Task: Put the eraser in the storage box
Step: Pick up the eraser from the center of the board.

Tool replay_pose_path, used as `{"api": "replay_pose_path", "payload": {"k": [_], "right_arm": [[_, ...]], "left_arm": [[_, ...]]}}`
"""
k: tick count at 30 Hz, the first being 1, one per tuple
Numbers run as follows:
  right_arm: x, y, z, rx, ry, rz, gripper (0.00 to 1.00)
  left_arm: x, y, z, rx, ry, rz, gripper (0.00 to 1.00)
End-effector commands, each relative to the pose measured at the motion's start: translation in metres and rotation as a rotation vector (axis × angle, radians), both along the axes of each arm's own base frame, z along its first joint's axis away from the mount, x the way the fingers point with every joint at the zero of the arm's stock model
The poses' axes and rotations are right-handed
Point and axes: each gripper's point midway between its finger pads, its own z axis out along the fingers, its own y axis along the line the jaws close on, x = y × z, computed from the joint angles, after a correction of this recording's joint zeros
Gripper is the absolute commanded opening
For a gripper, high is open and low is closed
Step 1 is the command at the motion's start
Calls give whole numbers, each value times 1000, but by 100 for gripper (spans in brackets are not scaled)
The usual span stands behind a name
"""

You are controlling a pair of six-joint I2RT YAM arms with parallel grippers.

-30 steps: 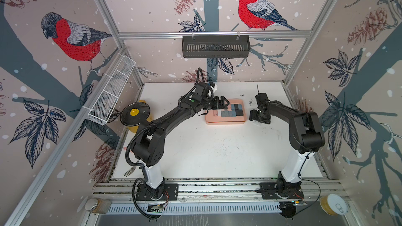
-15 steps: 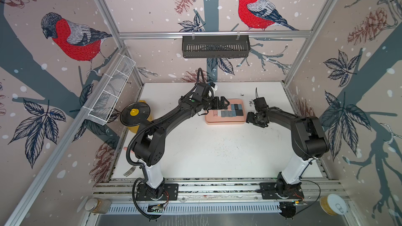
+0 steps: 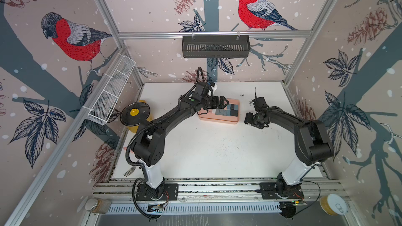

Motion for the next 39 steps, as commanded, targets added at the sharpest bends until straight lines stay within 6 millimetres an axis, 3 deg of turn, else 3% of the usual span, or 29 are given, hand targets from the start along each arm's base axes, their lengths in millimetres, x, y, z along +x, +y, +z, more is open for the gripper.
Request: {"api": "replay_pose_path", "payload": {"k": [1, 6, 12, 16, 19, 21, 23, 25, 31, 35, 39], "right_arm": [[5, -4, -12, -73, 22, 24, 66], [14, 3, -32, -106, 52, 28, 60], [10, 6, -40, -208, 68, 31, 33], [14, 6, -18, -236, 26, 10, 17], [28, 14, 20, -212, -45, 0, 12], [37, 22, 48, -210, -89, 9, 13], [44, 25, 64, -223, -104, 19, 16], [43, 21, 64, -250, -94, 31, 31], [11, 5, 20, -225, -23, 79, 57], [-11, 6, -4, -203, 12, 135, 62], [-18, 11, -22, -198, 38, 180, 63]], "left_arm": [[3, 1, 8, -8, -30, -3, 97], [6, 4, 8, -11, -27, 4, 97], [16, 16, 8, -41, -3, 29, 97], [24, 28, 12, -57, 3, 54, 97], [32, 42, 19, -61, -5, 87, 97], [37, 54, 24, -59, -18, 117, 97], [41, 61, 27, -62, -24, 133, 98], [42, 63, 27, -72, -17, 135, 97], [41, 64, 27, -74, -18, 137, 98], [41, 63, 25, -79, -12, 133, 97], [41, 61, 23, -82, -2, 127, 97]]}}
